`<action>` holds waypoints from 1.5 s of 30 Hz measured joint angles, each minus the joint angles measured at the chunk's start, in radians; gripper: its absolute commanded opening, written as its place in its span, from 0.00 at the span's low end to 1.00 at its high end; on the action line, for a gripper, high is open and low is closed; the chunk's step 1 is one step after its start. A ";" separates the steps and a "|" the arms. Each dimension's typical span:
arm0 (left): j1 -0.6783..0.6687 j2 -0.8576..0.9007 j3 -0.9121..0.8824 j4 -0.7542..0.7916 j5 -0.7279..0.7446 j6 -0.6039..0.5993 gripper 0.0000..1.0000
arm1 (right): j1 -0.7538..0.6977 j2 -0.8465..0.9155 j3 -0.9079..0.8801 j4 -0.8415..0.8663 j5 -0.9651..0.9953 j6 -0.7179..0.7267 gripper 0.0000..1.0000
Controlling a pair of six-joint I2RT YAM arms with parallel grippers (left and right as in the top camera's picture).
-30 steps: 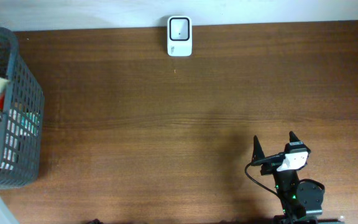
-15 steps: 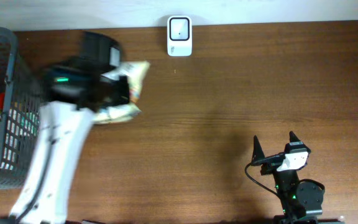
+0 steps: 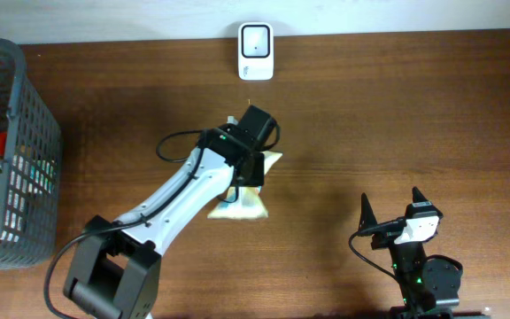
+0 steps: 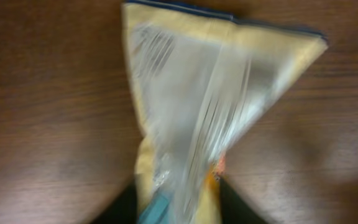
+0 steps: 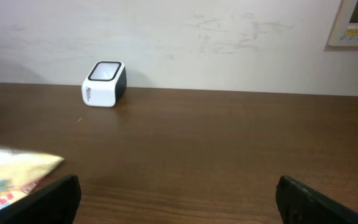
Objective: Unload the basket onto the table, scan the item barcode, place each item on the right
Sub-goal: 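Lift the white snack bag out and place it on the table centre, then reach the left gripper into the basket and grasp the white tube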
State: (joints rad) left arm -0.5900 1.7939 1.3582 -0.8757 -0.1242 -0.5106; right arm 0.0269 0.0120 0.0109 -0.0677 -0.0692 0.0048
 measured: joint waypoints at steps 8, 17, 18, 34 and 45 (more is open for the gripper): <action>0.008 0.005 0.100 -0.018 -0.088 0.023 0.99 | 0.000 0.000 0.000 0.000 0.000 0.000 0.99; 0.314 -0.019 0.735 -0.359 -0.234 0.103 0.99 | 0.000 0.000 0.000 0.000 0.000 0.000 0.99; 0.363 -0.030 0.774 -0.384 -0.244 0.104 1.00 | 0.000 0.000 0.000 0.000 0.000 0.001 0.99; 1.227 -0.103 0.682 -0.397 -0.144 0.114 1.00 | 0.000 0.000 0.000 0.000 0.000 0.000 0.99; 1.334 -0.100 0.201 0.000 -0.039 0.332 0.99 | 0.000 0.000 0.000 0.000 0.000 0.000 0.99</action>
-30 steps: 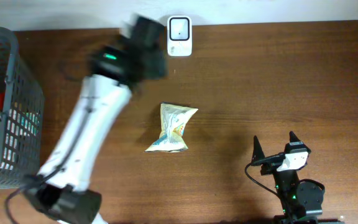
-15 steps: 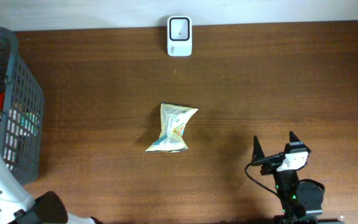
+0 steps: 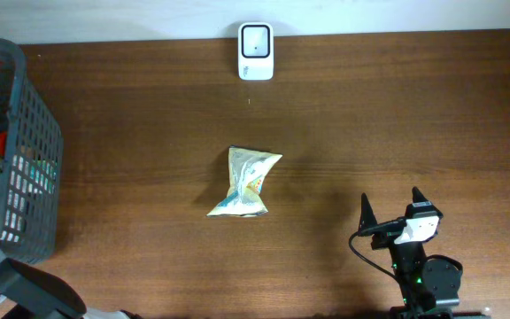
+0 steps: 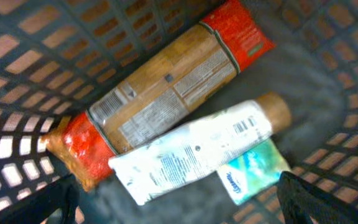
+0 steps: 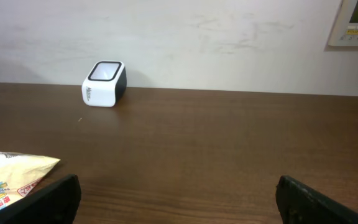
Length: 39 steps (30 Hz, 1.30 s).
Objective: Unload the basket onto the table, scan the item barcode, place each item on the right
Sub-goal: 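Reach the left gripper into the basket and grasp the white tube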
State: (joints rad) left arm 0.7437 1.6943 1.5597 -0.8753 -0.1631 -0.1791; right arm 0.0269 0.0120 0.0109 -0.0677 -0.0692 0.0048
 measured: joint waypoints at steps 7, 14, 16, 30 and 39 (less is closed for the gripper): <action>0.008 0.000 -0.147 0.175 0.018 0.235 1.00 | 0.000 0.000 0.000 0.000 0.000 0.000 0.99; 0.008 0.000 -0.226 0.246 0.042 0.388 0.95 | 0.000 0.000 0.000 0.000 0.000 0.000 0.99; 0.008 0.004 -0.246 0.257 0.051 0.416 0.94 | 0.000 0.000 0.000 0.000 0.000 0.000 0.99; 0.010 0.192 -0.254 0.248 0.059 0.534 0.87 | 0.000 0.000 0.000 0.000 0.000 0.000 0.99; 0.018 0.247 -0.245 0.291 0.069 0.565 0.54 | 0.000 0.000 0.000 0.000 0.000 0.000 0.99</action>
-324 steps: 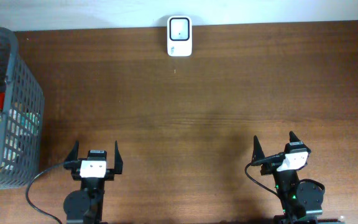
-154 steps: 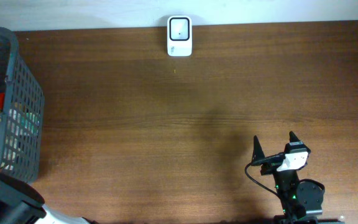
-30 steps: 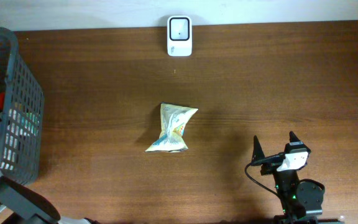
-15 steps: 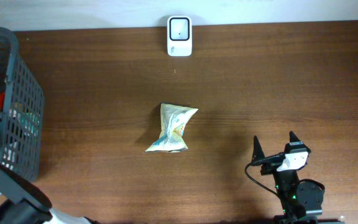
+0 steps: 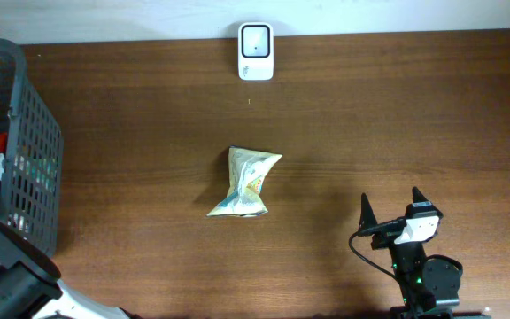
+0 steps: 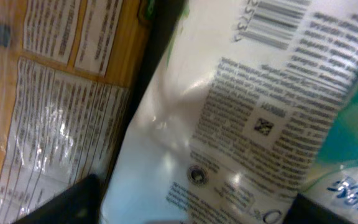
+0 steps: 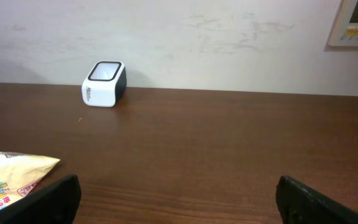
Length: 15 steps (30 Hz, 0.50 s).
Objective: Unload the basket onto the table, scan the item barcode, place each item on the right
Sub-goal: 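Reach the left gripper into the basket and grasp the white tube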
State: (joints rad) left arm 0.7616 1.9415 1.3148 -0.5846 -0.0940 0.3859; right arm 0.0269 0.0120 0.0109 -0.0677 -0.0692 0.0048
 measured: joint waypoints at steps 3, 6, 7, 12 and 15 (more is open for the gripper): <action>0.000 0.008 0.003 0.008 0.001 0.003 0.20 | 0.000 0.000 0.000 0.000 0.000 0.000 0.99; 0.002 0.014 0.006 0.014 -0.022 0.012 0.00 | 0.000 0.000 0.000 0.000 0.000 0.000 0.99; 0.001 0.013 0.013 0.012 -0.026 0.016 0.00 | 0.000 0.000 0.000 0.000 0.000 0.000 0.99; -0.001 0.017 0.044 -0.019 -0.028 0.014 0.00 | 0.000 0.000 0.000 0.000 0.000 0.000 0.99; -0.010 0.019 0.076 -0.059 -0.017 -0.001 0.00 | 0.000 0.000 0.000 0.000 0.000 0.000 0.99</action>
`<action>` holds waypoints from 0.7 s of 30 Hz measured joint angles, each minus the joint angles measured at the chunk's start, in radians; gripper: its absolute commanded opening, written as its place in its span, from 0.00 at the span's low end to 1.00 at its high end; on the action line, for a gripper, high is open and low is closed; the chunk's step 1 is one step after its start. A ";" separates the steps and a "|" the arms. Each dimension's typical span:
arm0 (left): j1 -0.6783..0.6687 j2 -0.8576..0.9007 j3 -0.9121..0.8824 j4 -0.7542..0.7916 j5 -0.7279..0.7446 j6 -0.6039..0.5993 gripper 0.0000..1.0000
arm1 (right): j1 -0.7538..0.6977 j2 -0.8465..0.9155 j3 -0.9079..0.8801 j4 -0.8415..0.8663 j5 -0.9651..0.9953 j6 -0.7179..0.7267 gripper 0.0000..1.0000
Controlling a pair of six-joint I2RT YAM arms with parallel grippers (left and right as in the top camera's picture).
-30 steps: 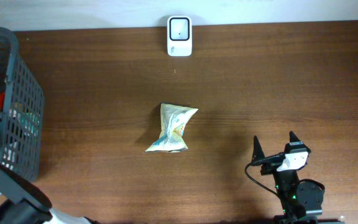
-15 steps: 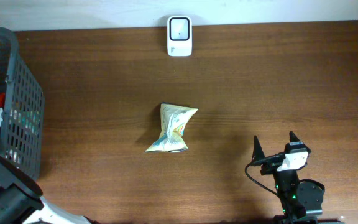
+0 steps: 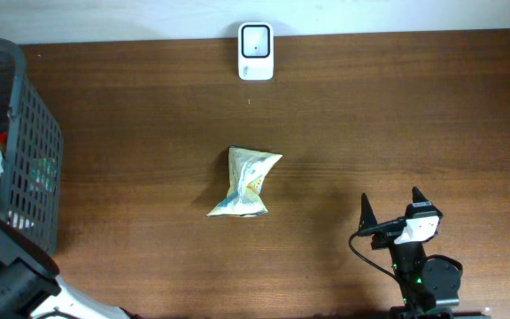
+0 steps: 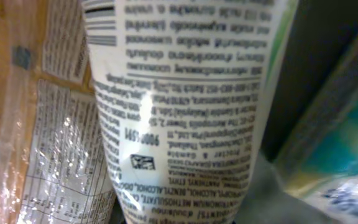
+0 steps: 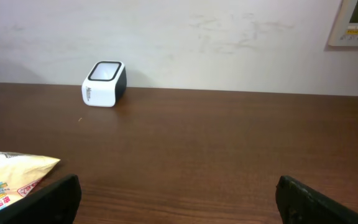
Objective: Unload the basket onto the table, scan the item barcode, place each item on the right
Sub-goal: 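Reach the left gripper into the basket and grasp the white tube, then place the white tube on the table left of the snack bag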
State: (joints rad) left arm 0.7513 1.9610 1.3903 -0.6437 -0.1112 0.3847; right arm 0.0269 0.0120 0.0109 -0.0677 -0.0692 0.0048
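A white tube [image 4: 179,112] with printed text fills the left wrist view, running down between the jaws of my left gripper [image 4: 182,219], which looks shut on it inside the grey basket [image 3: 27,133]. The fingers themselves barely show. A yellow snack bag [image 3: 244,182] lies mid-table and also shows in the right wrist view [image 5: 11,175]. The white scanner [image 3: 255,40] stands at the far edge. My right gripper [image 3: 395,213] rests open at the front right with nothing between its fingers.
Inside the basket an orange-brown packet [image 4: 36,137] lies left of the tube and a teal packet [image 4: 337,165] to its right. The left arm shows at the basket's left edge. A wall runs behind the scanner [image 5: 104,84].
The white tube lay slanted under the open left fingers; now it stands lengthwise between the jaws, closer and turned, and the wide-open fingers no longer show. The right arm has not moved.
My left gripper held the yellow snack bag mid-table. Then the bag lay alone on the table and the gripper hung open over the basket's packets. It was then down close on the white tube, and now looks shut on it.
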 measured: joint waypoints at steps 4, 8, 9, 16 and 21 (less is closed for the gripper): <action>-0.037 -0.019 0.112 -0.014 0.020 -0.036 0.00 | 0.000 0.000 0.000 0.000 0.000 0.000 0.99; -0.109 -0.117 0.258 -0.019 0.030 -0.056 0.00 | 0.000 0.000 0.000 0.000 0.000 0.000 0.99; -0.132 -0.151 0.296 -0.018 0.028 -0.061 0.00 | 0.000 0.000 0.000 0.000 0.000 0.000 0.99; -0.341 -0.470 0.470 -0.082 0.017 -0.224 0.00 | 0.000 0.000 0.000 0.000 0.000 0.000 0.99; -0.538 -0.530 0.476 -0.337 0.013 -0.409 0.00 | 0.000 0.000 0.000 0.000 0.000 0.000 0.99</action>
State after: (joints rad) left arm 0.2134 1.4307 1.8668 -0.9806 -0.0978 -0.0246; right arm 0.0269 0.0120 0.0109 -0.0677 -0.0692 0.0048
